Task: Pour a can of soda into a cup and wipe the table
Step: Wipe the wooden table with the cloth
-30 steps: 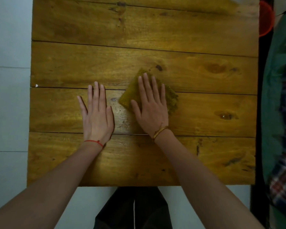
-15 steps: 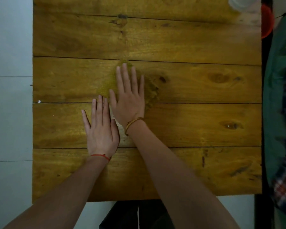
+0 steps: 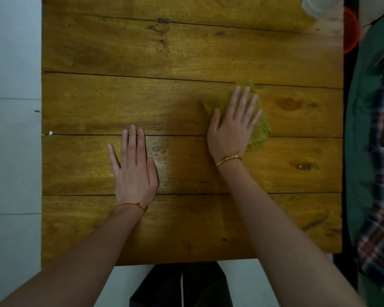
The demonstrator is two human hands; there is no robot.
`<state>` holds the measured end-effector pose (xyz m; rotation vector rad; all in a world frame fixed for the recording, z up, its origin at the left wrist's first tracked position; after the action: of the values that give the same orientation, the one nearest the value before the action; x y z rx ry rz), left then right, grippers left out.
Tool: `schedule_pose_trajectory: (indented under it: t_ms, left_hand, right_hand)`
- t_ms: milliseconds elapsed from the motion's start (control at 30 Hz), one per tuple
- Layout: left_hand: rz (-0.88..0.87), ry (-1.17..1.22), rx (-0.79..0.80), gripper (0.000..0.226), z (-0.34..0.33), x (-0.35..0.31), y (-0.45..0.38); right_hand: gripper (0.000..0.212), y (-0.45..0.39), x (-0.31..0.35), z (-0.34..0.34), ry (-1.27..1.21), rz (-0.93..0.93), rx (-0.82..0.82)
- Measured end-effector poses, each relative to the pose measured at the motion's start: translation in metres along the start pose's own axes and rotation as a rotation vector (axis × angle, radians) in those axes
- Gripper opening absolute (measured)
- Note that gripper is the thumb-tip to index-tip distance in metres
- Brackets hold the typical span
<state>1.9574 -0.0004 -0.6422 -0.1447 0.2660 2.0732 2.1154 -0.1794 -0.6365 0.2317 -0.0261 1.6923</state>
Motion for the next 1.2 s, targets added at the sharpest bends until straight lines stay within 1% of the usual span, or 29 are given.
schedule_pose_trajectory:
  t_ms: [167,233,267,333,500,567,633,700,867,967,1033,1100,1200]
  left_hand:
    - [0.0,0.014,-0.009,0.061,0.001,0.0,0.001]
    - [-0.009,0.03,-0.017,0.06,0.001,0.0,0.001]
    - [-0.012,0.034,-0.02,0.06,0.001,0.0,0.001]
    - [-0.015,0.036,-0.026,0.06,0.0,0.001,0.0]
    - [-0.021,0.032,-0.036,0.059,-0.001,0.002,0.002]
    - [-0.028,0.056,-0.037,0.059,0.0,0.003,0.005]
    - [-0.035,0.086,-0.039,0.058,0.002,0.008,0.013]
    - [-0.014,0.118,-0.047,0.058,0.007,0.018,0.026]
    - [0.06,0.139,-0.049,0.057,0.013,0.036,0.06]
    - [0.075,0.093,-0.035,0.057,0.007,0.038,0.074]
    - [0.072,0.086,-0.03,0.057,0.002,0.037,0.08]
    - [0.051,0.086,-0.026,0.057,-0.002,0.033,0.084]
    - [0.043,0.048,-0.021,0.057,-0.005,0.028,0.087]
  right_hand:
    - [0.066,0.051,0.054,-0.019,-0.037,0.381,0.052]
    - [0.066,0.063,0.053,-0.022,-0.043,0.469,0.069]
    - [0.066,0.065,0.047,-0.021,-0.04,0.483,0.069]
    - [0.065,0.065,0.026,-0.018,-0.026,0.43,0.053]
    - [0.064,0.071,-0.042,-0.006,-0.002,0.082,0.029]
    - [0.063,0.074,-0.05,-0.004,-0.002,-0.016,0.021]
    - [0.063,0.077,-0.042,-0.005,-0.012,-0.063,0.009]
    - [0.063,0.084,-0.025,-0.007,-0.018,-0.033,0.014]
    - [0.064,0.126,0.036,-0.022,-0.066,0.308,0.066]
    - [0.063,0.158,0.056,-0.033,-0.082,0.435,0.087]
    - [0.063,0.172,0.052,-0.036,-0.073,0.463,0.097]
    - [0.064,0.184,0.039,-0.035,-0.057,0.441,0.103]
    - [0.065,0.197,0.001,-0.029,-0.019,0.288,0.113]
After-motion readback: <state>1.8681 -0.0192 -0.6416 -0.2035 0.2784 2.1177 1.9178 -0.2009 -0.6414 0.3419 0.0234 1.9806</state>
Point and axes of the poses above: each hand's wrist, its own y-axis away from the middle knuckle, its own z-axis out of the back of the hand, x = y × z, the point moved 4 cm from there along -y, towards the middle knuckle, and after that the axes turned 8 degrees about z, right-handed, at the moved point
